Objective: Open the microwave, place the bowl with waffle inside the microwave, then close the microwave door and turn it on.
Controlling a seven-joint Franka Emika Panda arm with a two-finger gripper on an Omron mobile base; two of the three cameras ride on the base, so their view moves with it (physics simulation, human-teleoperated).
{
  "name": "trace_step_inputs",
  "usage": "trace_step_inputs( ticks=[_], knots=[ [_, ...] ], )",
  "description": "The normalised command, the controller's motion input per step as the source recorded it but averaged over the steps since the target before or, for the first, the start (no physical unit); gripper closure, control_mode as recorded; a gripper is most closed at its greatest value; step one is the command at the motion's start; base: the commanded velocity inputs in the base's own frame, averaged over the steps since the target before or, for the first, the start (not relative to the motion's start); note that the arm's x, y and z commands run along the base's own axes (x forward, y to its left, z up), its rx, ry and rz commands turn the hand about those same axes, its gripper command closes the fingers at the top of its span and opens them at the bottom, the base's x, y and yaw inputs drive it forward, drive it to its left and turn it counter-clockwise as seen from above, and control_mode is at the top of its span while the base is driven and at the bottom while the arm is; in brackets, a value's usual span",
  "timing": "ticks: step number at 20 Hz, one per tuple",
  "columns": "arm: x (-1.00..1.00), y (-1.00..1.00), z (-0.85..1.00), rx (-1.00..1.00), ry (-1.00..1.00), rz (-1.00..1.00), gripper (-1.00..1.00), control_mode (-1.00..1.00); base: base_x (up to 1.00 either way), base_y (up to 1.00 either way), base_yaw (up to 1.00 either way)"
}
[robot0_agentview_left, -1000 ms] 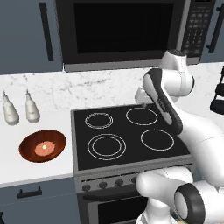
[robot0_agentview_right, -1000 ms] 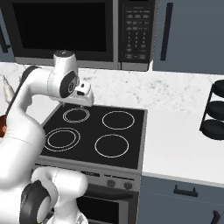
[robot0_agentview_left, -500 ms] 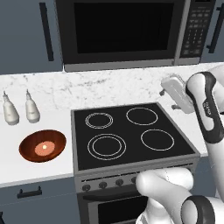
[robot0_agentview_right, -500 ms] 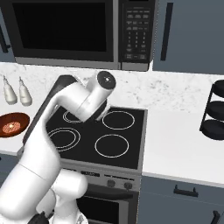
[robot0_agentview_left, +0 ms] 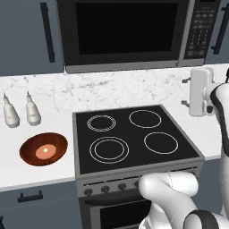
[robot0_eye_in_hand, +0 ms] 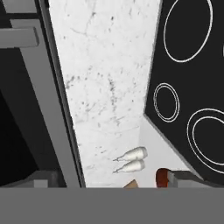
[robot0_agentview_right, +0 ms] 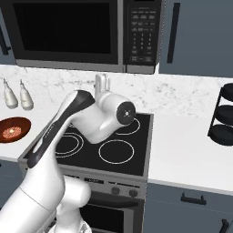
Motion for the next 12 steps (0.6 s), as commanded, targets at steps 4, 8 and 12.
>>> trace_step_inputs(
  ticks=[4,8,12],
  knots=[
    [0.12,-0.06,0.77,0.65,0.08,-0.19,-1.0,-1.0,0.0,0.0,0.0],
    [0.01,-0.29,0.72,0.77,0.06,-0.12,-1.0,-1.0,0.0,0.0,0.0],
    [0.01,-0.28,0.61,0.7,0.01,-0.19,-1.0,-1.0,0.0,0.0,0.0]
  ],
)
